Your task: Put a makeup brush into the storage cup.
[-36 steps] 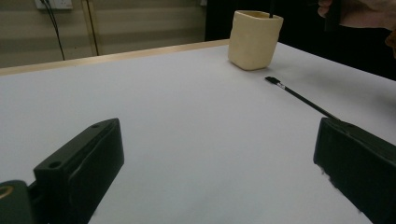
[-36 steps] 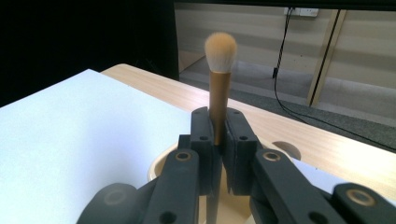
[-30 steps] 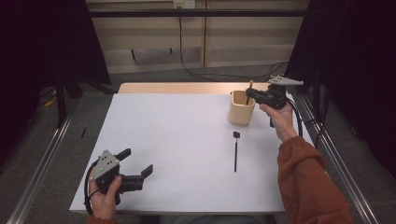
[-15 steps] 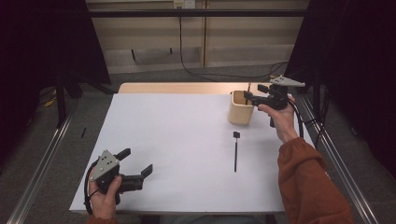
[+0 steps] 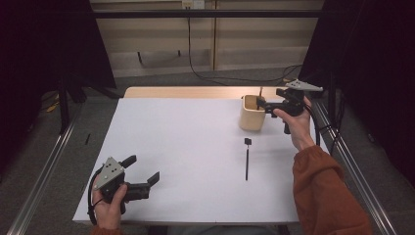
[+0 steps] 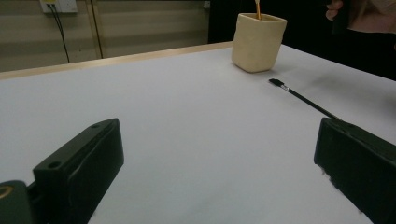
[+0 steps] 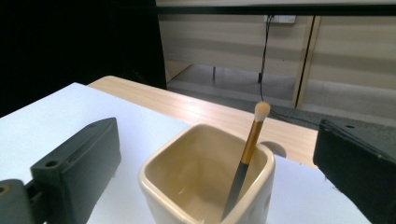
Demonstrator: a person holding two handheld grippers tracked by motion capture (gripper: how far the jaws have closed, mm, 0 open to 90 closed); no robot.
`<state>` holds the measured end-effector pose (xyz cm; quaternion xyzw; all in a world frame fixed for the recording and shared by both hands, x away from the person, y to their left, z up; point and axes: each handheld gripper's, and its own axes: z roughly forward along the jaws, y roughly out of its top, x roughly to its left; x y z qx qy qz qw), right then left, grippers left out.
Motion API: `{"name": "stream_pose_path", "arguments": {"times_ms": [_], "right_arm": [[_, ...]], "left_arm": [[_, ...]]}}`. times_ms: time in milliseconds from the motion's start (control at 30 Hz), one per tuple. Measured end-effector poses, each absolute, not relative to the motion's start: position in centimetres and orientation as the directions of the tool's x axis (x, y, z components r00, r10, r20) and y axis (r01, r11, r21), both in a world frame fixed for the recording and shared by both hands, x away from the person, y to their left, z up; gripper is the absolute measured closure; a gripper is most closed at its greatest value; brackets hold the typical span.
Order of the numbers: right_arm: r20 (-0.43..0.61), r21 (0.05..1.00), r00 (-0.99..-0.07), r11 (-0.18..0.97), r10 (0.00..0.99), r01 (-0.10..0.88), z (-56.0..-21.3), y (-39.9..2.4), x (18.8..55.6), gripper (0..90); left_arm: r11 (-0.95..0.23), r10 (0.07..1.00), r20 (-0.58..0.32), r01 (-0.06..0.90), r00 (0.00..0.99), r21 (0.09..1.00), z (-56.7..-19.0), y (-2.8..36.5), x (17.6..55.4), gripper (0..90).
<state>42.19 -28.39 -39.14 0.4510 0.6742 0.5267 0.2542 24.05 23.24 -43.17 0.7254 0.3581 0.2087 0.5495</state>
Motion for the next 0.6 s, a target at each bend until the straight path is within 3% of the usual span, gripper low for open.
{"name": "stream_pose_path", "arguments": {"times_ms": [600], "right_arm": [[0.148, 0.943, -0.464, 0.017, 0.874, 0.332, -39.3, -29.6, 39.0, 0.3]], "left_arm": [[-0.133, 0.754, -0.095, 0.293, 0.65, 0.947, -43.1, 23.4, 24.0, 1.5]]}}
